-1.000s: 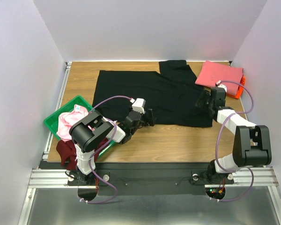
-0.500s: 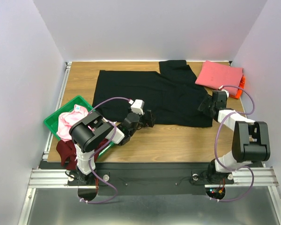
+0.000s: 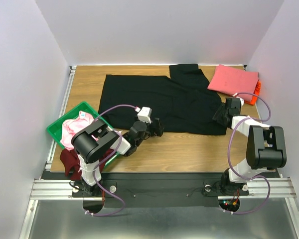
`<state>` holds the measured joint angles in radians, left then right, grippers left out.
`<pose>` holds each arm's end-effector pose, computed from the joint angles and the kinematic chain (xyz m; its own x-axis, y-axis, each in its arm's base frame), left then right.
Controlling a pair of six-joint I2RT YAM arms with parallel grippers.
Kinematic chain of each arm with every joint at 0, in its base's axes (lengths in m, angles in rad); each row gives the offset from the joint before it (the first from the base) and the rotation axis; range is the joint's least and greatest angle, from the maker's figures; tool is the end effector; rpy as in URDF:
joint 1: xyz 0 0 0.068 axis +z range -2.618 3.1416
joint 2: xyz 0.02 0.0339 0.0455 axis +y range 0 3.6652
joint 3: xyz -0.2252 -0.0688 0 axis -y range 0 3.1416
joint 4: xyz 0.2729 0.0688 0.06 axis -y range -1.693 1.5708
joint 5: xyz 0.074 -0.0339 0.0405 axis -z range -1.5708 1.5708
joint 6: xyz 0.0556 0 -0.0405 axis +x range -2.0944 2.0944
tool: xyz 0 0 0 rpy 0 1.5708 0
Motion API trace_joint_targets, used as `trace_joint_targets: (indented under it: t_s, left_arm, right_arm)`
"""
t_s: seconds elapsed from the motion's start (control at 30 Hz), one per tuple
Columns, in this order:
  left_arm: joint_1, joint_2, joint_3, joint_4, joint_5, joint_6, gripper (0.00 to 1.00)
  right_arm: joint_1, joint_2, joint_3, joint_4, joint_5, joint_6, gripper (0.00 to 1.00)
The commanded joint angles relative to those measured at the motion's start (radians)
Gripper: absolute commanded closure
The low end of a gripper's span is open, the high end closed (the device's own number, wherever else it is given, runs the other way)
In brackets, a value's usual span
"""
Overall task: Fold and stack the t-shirts
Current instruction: Fold the tshirt
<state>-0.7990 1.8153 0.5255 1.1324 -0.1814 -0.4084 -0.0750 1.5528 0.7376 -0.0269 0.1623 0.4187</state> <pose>0.2408 -0.2330 0.0663 -0.3309 -0.2200 -0.9176 0.4895 0.7914 -0.3663 0.3310 -0.0339 0.0850 -0.6060 0.4479 -0.6574 0.4681 0.8690 0.1606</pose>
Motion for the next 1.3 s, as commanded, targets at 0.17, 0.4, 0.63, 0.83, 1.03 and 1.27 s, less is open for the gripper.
trace_joint_targets:
  t_s: [0.17,0.4,0.63,0.83,1.03,1.27]
  left_arm:
    - [-0.005,-0.120,-0.064,0.046,0.003,-0.036,0.03]
    - [-0.014,-0.223,-0.107,0.030,-0.007,-0.041,0.03]
    - [-0.026,-0.444,-0.079,-0.141,-0.154,0.011,0.01]
    - [0.032,-0.416,0.079,-0.253,-0.242,0.085,0.01]
    - [0.170,-0.265,0.232,-0.270,-0.126,0.092,0.01]
    - [0.316,-0.027,0.390,-0.275,0.026,0.083,0.01]
  right_arm:
    - [-0.012,-0.143,-0.055,-0.145,0.033,0.011,0.43]
    - [-0.012,-0.258,-0.070,-0.237,0.028,0.005,0.39]
    - [-0.012,-0.425,-0.020,-0.269,-0.046,-0.031,0.31]
    - [-0.012,-0.337,0.075,-0.213,-0.136,-0.054,0.29]
    - [-0.006,-0.157,0.100,-0.050,-0.308,-0.044,0.28]
    - [0.034,0.022,0.140,0.053,-0.293,-0.040,0.29]
